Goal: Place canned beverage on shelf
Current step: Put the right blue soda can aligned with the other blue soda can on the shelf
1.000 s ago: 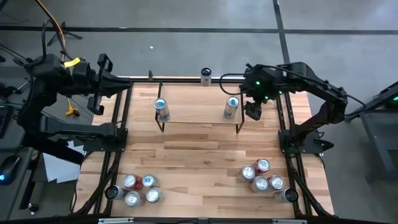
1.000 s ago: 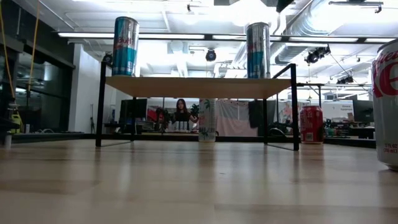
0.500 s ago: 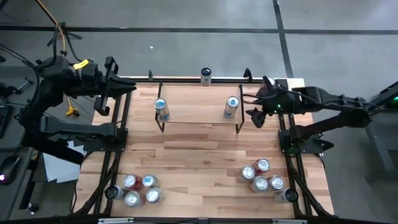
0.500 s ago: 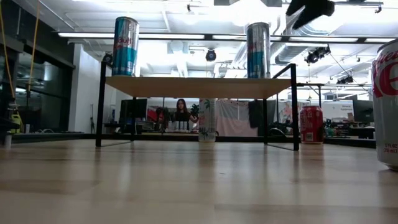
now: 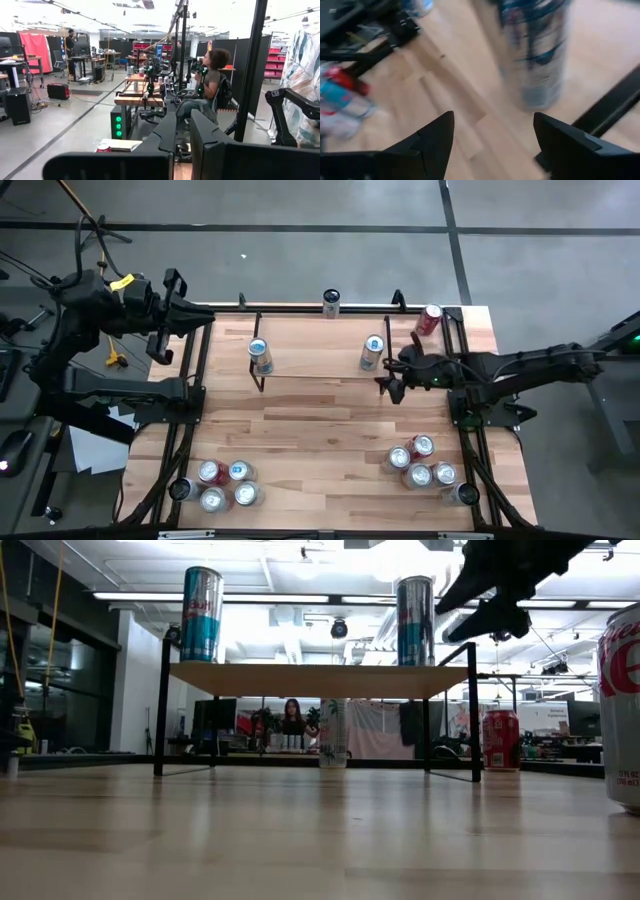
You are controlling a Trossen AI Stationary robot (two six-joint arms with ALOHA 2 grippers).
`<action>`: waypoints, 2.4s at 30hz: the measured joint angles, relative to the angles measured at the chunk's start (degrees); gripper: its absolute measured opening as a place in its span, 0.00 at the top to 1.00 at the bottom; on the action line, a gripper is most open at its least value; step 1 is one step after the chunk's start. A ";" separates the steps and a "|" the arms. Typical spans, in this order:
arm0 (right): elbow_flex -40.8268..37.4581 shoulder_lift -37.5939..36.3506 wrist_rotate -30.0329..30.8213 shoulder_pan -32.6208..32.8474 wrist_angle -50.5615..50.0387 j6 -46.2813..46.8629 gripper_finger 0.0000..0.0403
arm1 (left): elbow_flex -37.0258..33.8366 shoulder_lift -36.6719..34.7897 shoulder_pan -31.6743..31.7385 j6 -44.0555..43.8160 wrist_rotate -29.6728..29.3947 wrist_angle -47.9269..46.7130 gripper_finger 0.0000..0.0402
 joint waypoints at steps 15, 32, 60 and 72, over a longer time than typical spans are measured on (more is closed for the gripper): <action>1.11 5.01 9.63 -2.60 1.65 -23.78 0.36 | 0.00 0.04 0.00 -1.46 -0.24 0.01 1.00; 1.11 12.23 12.80 -3.83 15.85 -25.83 0.36 | 0.00 -0.13 0.02 -1.44 -0.33 -0.01 1.00; 16.97 16.60 5.20 -7.42 5.87 -18.18 0.39 | 0.02 -0.18 0.02 -1.42 -0.26 0.01 1.00; 61.58 44.33 -11.10 -19.50 -35.58 -14.57 0.39 | 0.02 -0.17 0.02 -1.42 -0.26 0.01 1.00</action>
